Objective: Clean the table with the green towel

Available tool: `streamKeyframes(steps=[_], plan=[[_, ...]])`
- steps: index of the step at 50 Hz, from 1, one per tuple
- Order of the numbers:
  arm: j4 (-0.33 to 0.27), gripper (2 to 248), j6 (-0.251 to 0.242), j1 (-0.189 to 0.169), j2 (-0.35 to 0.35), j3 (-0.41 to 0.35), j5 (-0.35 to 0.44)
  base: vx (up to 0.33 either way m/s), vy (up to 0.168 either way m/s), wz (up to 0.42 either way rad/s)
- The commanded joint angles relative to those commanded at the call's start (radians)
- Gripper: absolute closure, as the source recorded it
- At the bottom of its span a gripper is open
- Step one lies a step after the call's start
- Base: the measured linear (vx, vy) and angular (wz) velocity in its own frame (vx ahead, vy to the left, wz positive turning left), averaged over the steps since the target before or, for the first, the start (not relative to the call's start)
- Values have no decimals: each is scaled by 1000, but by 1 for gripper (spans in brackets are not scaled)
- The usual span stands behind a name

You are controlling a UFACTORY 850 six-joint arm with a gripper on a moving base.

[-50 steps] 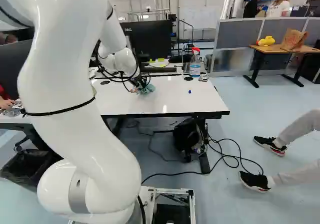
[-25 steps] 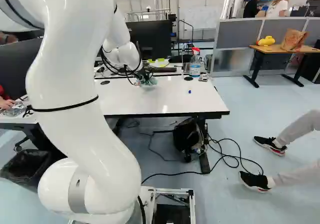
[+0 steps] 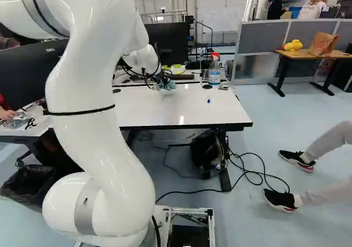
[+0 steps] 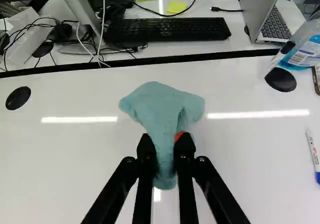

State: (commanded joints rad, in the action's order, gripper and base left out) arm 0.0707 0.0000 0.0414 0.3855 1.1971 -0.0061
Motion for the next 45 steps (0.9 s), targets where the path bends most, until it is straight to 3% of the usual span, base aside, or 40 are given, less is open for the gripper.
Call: streamKeyframes(steps=[25, 45], plan=[[0, 200, 0, -16, 113, 143, 0, 0, 0, 0], [0, 200, 0, 4, 220, 261, 0, 0, 0, 0]])
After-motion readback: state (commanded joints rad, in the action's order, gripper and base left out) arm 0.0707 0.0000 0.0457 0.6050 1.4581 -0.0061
